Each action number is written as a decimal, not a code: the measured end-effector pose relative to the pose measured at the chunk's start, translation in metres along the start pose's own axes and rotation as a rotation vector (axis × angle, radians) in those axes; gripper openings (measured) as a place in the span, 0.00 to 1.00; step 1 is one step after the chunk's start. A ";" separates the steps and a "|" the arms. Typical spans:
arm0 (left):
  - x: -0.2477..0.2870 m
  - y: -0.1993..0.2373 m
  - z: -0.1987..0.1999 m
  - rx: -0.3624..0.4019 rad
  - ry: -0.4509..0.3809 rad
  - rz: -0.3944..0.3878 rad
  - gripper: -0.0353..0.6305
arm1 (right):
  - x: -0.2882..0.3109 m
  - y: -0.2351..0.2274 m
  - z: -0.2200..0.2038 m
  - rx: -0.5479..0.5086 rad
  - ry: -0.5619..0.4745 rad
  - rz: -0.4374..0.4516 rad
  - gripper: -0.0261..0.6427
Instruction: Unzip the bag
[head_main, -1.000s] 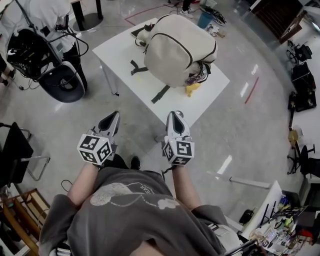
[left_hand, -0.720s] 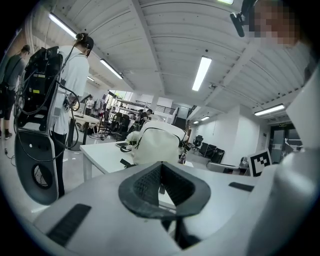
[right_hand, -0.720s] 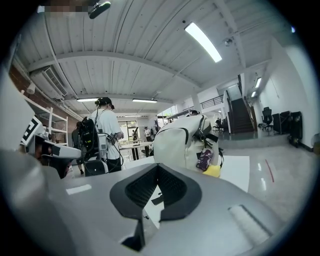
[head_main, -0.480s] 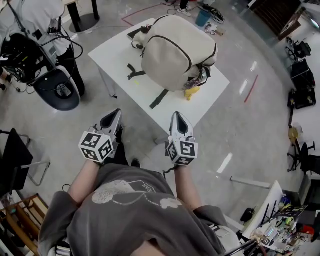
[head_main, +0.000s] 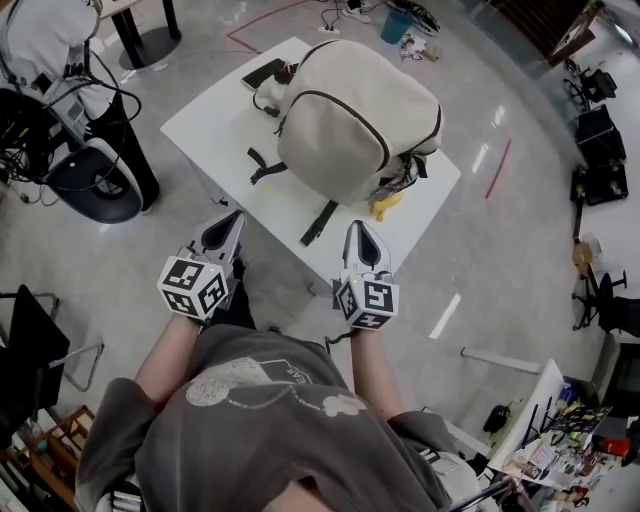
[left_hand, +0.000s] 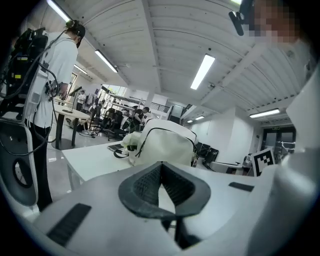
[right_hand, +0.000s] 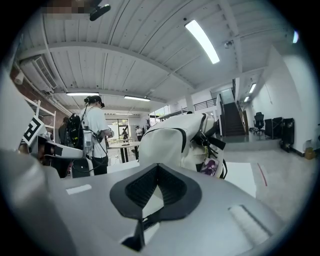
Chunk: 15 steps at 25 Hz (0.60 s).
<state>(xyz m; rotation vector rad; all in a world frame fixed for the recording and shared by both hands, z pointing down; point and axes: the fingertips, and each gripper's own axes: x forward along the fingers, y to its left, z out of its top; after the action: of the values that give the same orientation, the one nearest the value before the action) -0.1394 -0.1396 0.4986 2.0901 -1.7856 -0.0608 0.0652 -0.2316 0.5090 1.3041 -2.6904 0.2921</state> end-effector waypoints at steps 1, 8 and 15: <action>0.008 0.012 0.006 0.000 0.005 -0.009 0.06 | 0.012 0.002 0.004 -0.002 -0.002 -0.013 0.04; 0.068 0.055 0.036 0.013 0.047 -0.095 0.06 | 0.056 -0.013 0.021 0.018 0.003 -0.136 0.04; 0.129 0.063 0.046 0.051 0.094 -0.244 0.06 | 0.077 -0.034 0.035 0.020 -0.021 -0.270 0.04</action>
<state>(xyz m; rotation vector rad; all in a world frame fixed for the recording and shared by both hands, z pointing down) -0.1871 -0.2826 0.5044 2.2974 -1.4872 0.0166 0.0437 -0.3188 0.4949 1.6600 -2.4914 0.2758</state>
